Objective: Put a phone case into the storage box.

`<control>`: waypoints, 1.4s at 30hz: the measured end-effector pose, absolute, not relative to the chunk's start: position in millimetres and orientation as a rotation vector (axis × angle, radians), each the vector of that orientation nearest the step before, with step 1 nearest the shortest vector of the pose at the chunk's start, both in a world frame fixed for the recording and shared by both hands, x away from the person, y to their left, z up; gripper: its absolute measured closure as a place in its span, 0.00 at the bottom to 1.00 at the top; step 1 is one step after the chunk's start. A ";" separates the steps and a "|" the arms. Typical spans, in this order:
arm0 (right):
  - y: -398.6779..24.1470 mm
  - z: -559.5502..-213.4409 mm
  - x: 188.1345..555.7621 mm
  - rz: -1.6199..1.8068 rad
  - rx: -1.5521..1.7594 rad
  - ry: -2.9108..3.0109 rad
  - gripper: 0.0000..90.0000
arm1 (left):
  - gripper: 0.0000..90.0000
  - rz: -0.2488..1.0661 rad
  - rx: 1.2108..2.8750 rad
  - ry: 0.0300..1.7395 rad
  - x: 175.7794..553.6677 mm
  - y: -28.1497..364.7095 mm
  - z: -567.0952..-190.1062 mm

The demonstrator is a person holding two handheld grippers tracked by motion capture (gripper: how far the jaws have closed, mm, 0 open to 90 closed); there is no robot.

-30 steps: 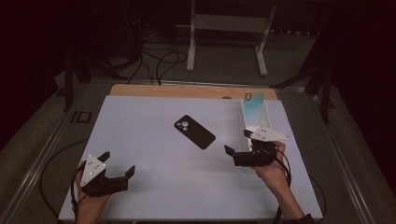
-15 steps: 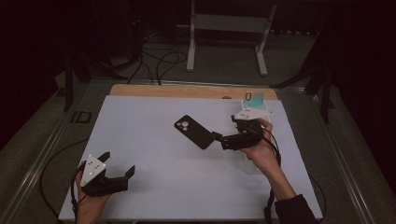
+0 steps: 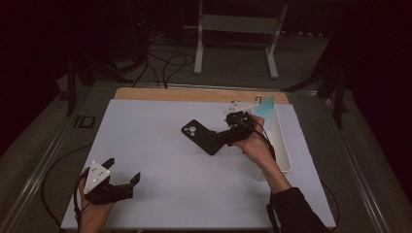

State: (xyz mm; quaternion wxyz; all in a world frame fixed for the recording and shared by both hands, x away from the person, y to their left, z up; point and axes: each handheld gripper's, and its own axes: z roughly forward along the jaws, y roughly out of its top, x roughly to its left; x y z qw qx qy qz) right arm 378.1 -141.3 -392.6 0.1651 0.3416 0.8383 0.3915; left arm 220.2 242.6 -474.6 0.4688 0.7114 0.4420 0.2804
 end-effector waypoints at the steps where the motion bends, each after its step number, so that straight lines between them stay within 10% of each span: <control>1: -138.9 -395.8 381.1 1.101 0.977 2.402 0.09 | 0.01 0.688 1.744 1.084 220.2 242.8 -474.6; 42: -99.4 -485.8 450.2 0.737 1.110 2.670 0.09 | 0.01 0.684 1.745 1.077 220.7 243.1 -474.8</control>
